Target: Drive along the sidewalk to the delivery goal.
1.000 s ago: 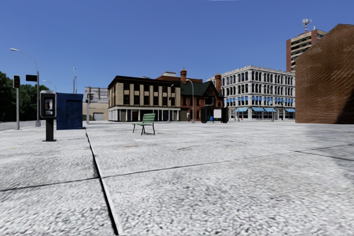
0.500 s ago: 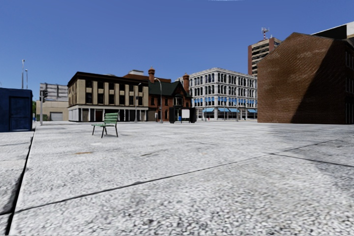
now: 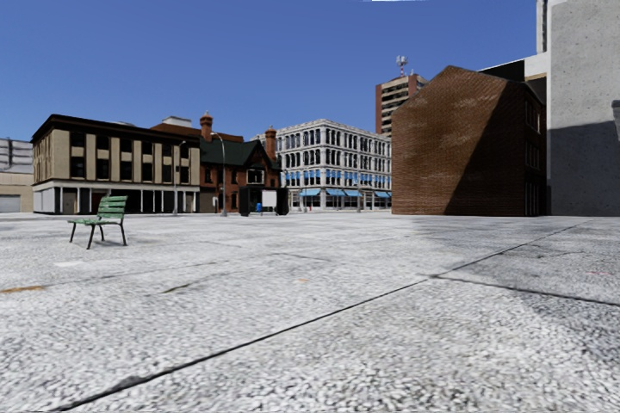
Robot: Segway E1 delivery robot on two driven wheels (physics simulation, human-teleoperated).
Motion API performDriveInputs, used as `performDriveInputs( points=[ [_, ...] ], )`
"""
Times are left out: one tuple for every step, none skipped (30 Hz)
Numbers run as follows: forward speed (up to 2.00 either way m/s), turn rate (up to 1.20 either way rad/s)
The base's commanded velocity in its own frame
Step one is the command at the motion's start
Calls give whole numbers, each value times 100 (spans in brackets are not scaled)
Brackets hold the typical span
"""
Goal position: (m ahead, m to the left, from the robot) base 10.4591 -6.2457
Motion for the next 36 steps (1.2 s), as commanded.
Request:
performDriveInputs(
  points=[
    [140, -45],
    [140, -45],
    [140, -45],
    [140, -45],
    [140, -45],
    [140, -45],
    [140, -45],
    [140, -45],
    [140, -45],
    [140, -45],
    [140, -45],
    [140, -45],
    [140, -45],
    [140, -45],
    [140, -45],
    [140, -45],
    [140, -45],
    [140, -45],
    [140, -45],
    [140, -45],
    [142, -45],
    [143, -45],
    [143, -45],
    [144, -45],
    [144, -45],
    [144, -45],
    [144, -45],
    [144, -45],
    [144, -45],
    [144, -45],
    [144, -45],
    [144, -45],
    [144, -45],
    [144, -45],
    [146, -45],
    [149, -45]
  ],
)
